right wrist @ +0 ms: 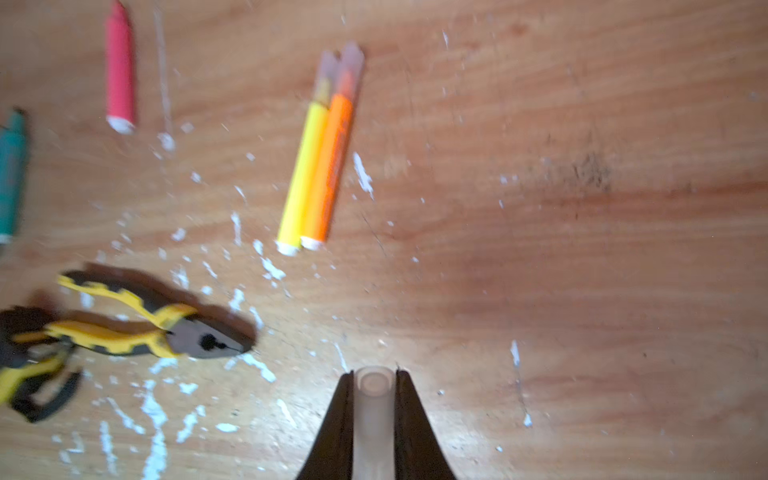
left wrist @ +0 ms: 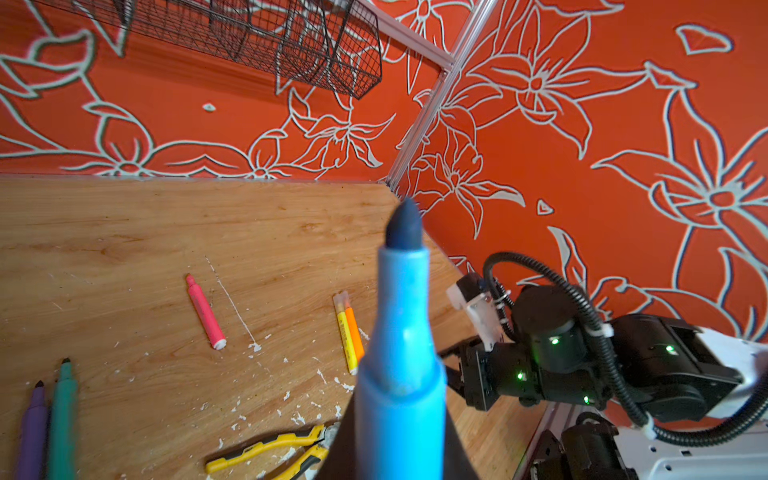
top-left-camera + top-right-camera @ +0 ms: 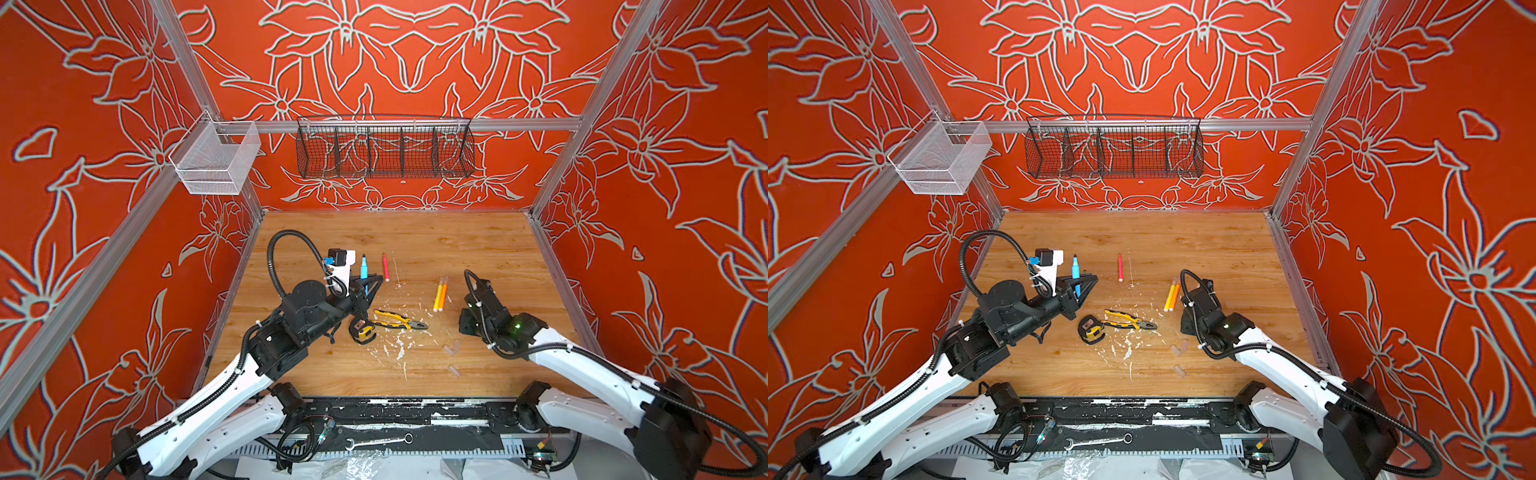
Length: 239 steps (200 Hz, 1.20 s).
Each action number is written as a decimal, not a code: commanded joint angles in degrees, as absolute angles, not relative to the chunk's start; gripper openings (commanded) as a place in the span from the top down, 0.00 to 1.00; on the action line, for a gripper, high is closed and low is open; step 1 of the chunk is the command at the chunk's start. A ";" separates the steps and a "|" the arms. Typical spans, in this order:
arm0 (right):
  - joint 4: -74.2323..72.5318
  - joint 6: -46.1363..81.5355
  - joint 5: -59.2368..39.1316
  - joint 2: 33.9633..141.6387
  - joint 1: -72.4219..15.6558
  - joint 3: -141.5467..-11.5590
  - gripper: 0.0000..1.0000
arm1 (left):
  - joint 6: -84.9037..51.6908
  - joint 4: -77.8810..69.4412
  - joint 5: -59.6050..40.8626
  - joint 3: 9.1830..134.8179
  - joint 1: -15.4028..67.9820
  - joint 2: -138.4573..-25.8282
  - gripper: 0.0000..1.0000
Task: Insert the pens into the pen caps
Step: 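Lift the cap with the right gripper toward the blue marker tip, then lower the cap onto the blue marker tip held by the left gripper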
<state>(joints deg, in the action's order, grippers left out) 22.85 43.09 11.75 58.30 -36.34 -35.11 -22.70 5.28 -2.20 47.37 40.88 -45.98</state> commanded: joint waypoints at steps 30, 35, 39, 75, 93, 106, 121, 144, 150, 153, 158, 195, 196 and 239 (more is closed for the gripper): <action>7.81 52.52 14.58 51.97 -36.12 -33.23 0.97 | -18.78 4.86 -9.07 51.80 40.96 -50.80 1.00; 5.47 52.88 14.75 51.13 -36.12 -32.16 0.97 | -18.52 5.05 -9.41 52.14 40.96 -51.16 1.00; 3.74 52.84 14.91 50.55 -36.21 -31.63 0.97 | -18.35 5.09 -9.84 52.33 40.96 -51.46 1.00; -2.02 50.33 16.00 46.61 -36.12 -34.00 0.98 | -17.75 3.69 -15.64 52.53 40.95 -53.50 1.00; -4.27 48.82 14.73 45.75 -36.17 -36.39 0.99 | -17.70 3.13 -16.16 52.83 40.96 -55.05 1.00; -7.04 48.34 13.07 45.62 -36.12 -37.29 1.00 | -17.71 3.48 -17.14 53.81 40.96 -56.06 1.00; -11.92 48.75 10.76 45.83 -36.13 -37.28 1.00 | -17.71 3.31 -19.19 54.57 40.96 -58.37 1.00; -18.80 50.07 5.64 48.86 -36.21 -38.71 1.00 | -17.46 1.58 -20.53 53.57 40.96 -59.20 1.00; -21.03 50.33 3.89 49.87 -36.21 -39.17 1.00 | -17.60 1.03 -20.11 53.31 40.96 -59.45 1.00; -22.22 50.60 3.03 50.52 -36.25 -39.33 1.00 | -17.71 0.74 -19.91 53.27 40.96 -59.61 1.00; -24.64 51.18 1.71 51.41 -36.21 -39.33 1.00 | -17.83 0.54 -19.78 53.34 40.96 -59.88 1.00; -37.27 55.03 -2.46 55.57 -36.39 -38.49 1.00 | -18.25 0.04 -22.36 54.17 40.96 -61.76 1.00; -37.45 55.07 -2.55 55.65 -36.39 -38.49 1.00 | -18.27 -0.02 -22.43 54.07 40.96 -61.78 1.00; -43.81 55.61 -4.26 56.93 -37.99 -38.06 1.00 | -18.98 -2.05 -22.73 53.92 40.96 -63.52 1.00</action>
